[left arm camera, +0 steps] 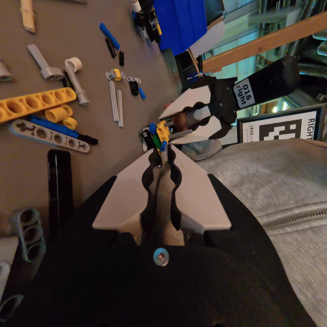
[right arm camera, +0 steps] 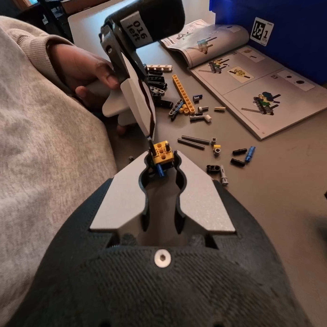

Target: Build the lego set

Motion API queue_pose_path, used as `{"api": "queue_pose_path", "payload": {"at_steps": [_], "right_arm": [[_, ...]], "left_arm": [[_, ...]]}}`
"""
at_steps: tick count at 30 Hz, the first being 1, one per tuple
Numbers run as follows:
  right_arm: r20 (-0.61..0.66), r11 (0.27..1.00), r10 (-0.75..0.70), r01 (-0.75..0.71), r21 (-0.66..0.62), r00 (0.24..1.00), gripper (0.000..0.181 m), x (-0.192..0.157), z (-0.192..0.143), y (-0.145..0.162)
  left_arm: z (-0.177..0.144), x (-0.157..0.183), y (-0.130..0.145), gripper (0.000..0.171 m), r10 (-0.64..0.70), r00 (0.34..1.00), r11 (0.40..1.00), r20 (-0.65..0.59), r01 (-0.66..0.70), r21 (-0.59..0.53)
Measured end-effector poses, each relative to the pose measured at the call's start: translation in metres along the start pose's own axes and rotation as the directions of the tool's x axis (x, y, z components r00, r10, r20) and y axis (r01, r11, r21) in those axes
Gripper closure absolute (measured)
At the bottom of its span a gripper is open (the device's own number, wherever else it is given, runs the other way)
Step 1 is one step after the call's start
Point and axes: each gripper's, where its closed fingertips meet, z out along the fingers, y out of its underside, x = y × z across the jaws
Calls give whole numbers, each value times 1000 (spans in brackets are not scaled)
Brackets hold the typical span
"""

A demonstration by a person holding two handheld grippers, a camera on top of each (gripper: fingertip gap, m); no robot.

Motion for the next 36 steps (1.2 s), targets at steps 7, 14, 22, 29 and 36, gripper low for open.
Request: {"api": "queue_pose_path", "payload": {"at_steps": [7, 14, 22, 29, 36], "right_arm": [[5, 1000, -6, 6, 8, 1000, 157, -1, -1, -1], [5, 1000, -12, 12, 2, 1000, 157, -1, 0, 0], [10, 1000, -8, 8, -4, 1000, 158, -2, 0, 0], [11, 1000, -4, 4, -8, 1000, 158, -2, 1, 1], [19, 1000, -1, 1, -13, 1000, 158, -2, 1, 2]], "left_arm": [[3, 1, 3, 165, -5, 1000, 1000, -8, 5, -21], [2, 1, 3, 165, 3, 1000, 1000, -18, -3, -22], [2, 0, 4, 165, 66, 998, 998, 8, -66, -18], [3, -1, 5, 165, 192, 980, 981, 55, -190, -37], [5, -6, 10, 171, 303, 945, 952, 120, -293, -91]]}}
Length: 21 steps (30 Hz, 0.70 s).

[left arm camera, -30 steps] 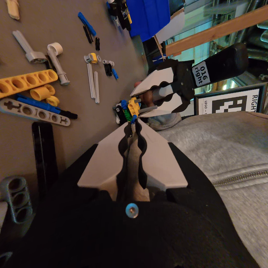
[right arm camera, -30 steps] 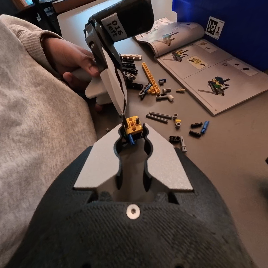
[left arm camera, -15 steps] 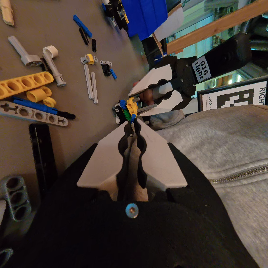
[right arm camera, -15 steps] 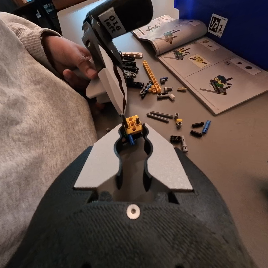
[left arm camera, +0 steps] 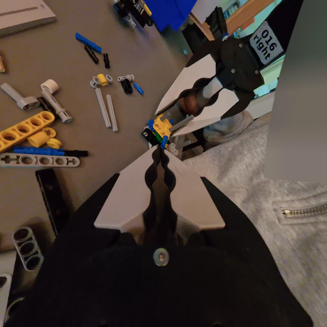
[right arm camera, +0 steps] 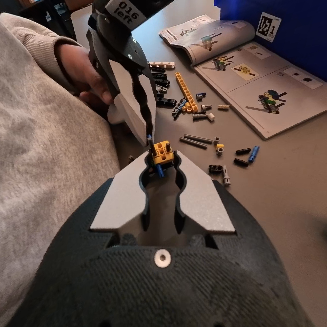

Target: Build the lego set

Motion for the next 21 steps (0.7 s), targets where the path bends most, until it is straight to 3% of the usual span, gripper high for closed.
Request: {"api": "queue_pose_path", "payload": {"at_steps": [13, 21], "right_arm": [[-2, 1000, 4, -4, 6, 1000, 158, 1, 0, -1], [-16, 1000, 0, 1, 13, 1000, 157, 3, 0, -1]], "left_arm": [[-4, 3, -2, 170, -38, 998, 999, -56, 39, 13], [-12, 8, 0, 163, 39, 998, 999, -44, -38, 22]]}}
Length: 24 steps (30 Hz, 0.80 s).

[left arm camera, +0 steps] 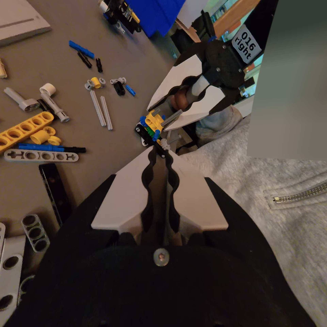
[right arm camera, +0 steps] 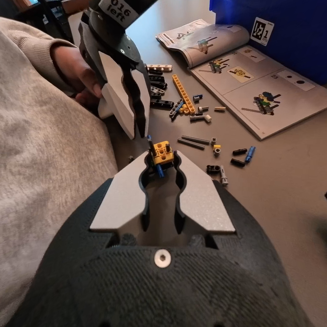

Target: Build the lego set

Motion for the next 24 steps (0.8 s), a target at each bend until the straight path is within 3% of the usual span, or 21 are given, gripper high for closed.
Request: {"api": "queue_pose_path", "payload": {"at_steps": [5, 15, 20, 24], "right_arm": [[-13, 999, -10, 10, 31, 1000, 153, 0, -3, -4], [-20, 989, 42, -39, 142, 999, 147, 9, -18, -16], [-78, 998, -7, 11, 56, 997, 157, 15, -24, -1], [-60, 997, -81, 80, -10, 995, 162, 8, -25, 11]], "left_arm": [[-1, 8, 0, 162, 66, 998, 997, -10, -65, 42], [-22, 16, -20, 158, 72, 996, 968, -59, -55, 243], [-19, 11, -21, 142, 110, 993, 963, 43, -117, 241], [-8, 7, -22, 131, 198, 969, 960, 146, -222, 171]]}}
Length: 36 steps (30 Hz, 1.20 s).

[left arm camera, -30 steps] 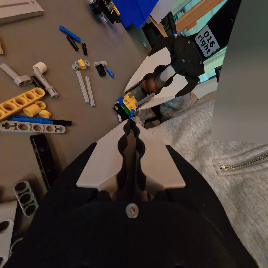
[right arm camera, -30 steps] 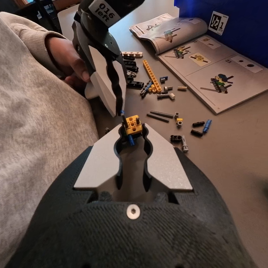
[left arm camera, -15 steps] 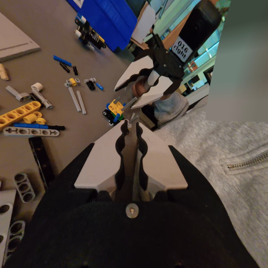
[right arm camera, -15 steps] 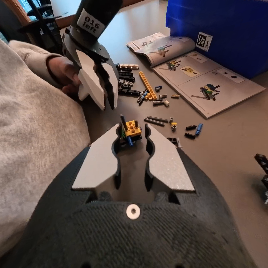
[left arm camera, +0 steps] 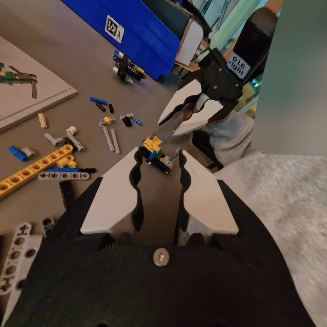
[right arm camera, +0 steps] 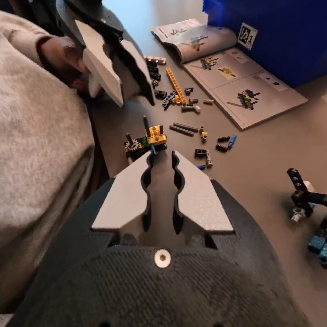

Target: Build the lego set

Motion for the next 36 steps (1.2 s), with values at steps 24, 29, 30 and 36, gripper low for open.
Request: {"api": "queue_pose_path", "payload": {"at_steps": [24, 29, 30, 36], "right_arm": [[77, 988, -147, 151, -46, 986, 178, -15, 11, 8], [131, 995, -58, 69, -78, 990, 178, -17, 11, 10], [145, 996, -28, 41, -85, 989, 178, -17, 10, 10], [248, 939, 337, -304, -161, 908, 178, -18, 11, 9]], "left_arm": [[44, -11, 17, 145, 335, 940, 880, -69, -338, -334], [45, -9, 18, 145, 364, 929, 868, -68, -365, -336], [44, -9, 18, 145, 366, 928, 867, -68, -367, -336], [44, -9, 18, 146, 356, 932, 872, -72, -359, -334]]}}
